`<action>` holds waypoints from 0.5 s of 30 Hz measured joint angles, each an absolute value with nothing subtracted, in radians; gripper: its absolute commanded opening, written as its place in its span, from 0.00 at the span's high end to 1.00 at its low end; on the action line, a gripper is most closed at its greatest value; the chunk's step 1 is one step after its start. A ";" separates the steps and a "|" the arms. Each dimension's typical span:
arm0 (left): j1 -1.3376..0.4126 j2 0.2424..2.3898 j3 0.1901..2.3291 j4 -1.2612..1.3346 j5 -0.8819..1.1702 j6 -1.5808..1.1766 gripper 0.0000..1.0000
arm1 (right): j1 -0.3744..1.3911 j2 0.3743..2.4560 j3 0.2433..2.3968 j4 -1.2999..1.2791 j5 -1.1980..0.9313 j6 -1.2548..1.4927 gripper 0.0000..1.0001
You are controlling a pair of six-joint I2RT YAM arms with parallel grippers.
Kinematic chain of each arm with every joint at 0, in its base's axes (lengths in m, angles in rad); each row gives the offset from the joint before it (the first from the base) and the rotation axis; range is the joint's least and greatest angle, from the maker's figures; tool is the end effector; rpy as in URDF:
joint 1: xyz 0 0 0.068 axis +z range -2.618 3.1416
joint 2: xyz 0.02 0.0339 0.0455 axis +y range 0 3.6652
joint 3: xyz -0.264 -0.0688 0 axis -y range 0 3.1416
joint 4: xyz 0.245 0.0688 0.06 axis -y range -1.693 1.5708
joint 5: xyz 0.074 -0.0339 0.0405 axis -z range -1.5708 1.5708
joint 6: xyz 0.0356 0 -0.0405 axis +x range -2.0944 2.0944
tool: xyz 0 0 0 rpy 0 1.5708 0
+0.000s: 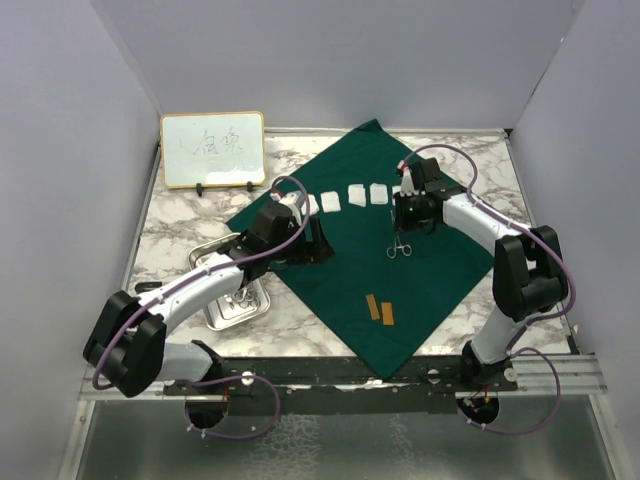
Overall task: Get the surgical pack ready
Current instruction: Pick up the medical item from the surgical kit.
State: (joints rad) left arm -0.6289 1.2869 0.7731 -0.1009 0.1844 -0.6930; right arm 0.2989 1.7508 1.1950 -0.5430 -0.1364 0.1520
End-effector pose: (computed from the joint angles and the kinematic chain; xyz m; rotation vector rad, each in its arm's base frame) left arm 0.2209 -0.1688 0.2359 0.0370 2.3360 -0.9126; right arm 0.3395 0.1097 0.1976 -0.2418 2.6829 0.3241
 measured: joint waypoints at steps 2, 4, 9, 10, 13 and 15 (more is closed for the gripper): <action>-0.629 1.299 0.780 -0.082 0.197 -0.701 0.20 | 0.299 1.722 1.182 -0.520 -0.155 0.153 0.99; -0.629 1.311 0.781 -0.061 0.217 -0.710 0.20 | 0.299 1.708 1.181 -0.507 -0.171 0.154 0.99; -0.629 1.383 0.784 0.028 0.299 -0.759 0.22 | 0.299 1.694 1.166 -0.478 -0.235 0.176 0.99; -0.629 1.406 0.785 0.054 0.319 -0.774 0.22 | 0.299 1.690 1.161 -0.476 -0.252 0.182 0.99; -0.633 1.476 0.793 0.127 0.364 -0.812 0.23 | 0.299 1.682 1.158 -0.470 -0.309 0.215 0.99; -0.639 1.530 0.813 0.162 0.382 -0.826 0.23 | 0.299 1.679 1.158 -0.466 -0.347 0.239 0.99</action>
State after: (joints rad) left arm -0.6388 1.5299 0.8131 0.1619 0.3820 -0.8257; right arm 0.2989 1.6787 1.1584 -0.4656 -0.3466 0.2394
